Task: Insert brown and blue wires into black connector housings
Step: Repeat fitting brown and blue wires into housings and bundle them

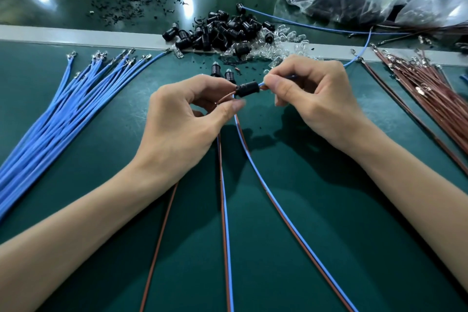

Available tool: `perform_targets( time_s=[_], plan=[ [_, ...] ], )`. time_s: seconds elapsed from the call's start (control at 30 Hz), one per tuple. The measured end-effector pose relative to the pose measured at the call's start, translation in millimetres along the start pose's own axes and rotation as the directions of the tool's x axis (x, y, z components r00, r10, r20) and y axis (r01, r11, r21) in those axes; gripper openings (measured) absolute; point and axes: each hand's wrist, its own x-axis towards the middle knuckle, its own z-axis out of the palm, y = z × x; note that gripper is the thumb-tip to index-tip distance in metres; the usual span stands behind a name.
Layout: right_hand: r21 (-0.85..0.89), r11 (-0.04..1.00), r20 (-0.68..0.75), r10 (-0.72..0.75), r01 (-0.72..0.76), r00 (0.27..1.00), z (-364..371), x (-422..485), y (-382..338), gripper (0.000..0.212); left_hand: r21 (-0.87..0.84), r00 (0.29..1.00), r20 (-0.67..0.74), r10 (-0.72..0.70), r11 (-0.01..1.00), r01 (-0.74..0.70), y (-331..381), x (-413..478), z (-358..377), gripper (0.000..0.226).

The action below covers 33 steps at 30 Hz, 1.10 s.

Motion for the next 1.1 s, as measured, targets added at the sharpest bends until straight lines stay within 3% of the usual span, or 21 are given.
perform_targets(
  time_s=[0.47, 0.7, 1.1],
  plan=[
    [-0.063, 0.993, 0.012, -0.103, 0.103, 0.995, 1.7, 0.4, 0.5, 0.008, -0.043, 0.999, -0.008, 0.031, 0.999, -0.032, 3.4, -0.9, -0.3, 0.017],
    [-0.128, 0.969, -0.042, -0.217, 0.211, 0.975, 4.5, -1.3, 2.2, 0.011, -0.206, 0.995, 0.042, -0.093, 0.974, 0.1, 7.3, 0.8, 2.4, 0.013],
    [-0.104, 0.978, 0.002, -0.18, 0.179, 0.984, 3.0, -1.3, 1.4, 0.008, -0.197, 0.999, 0.026, -0.044, 0.979, 0.048, 5.8, -0.4, 1.8, 0.02]
  ],
)
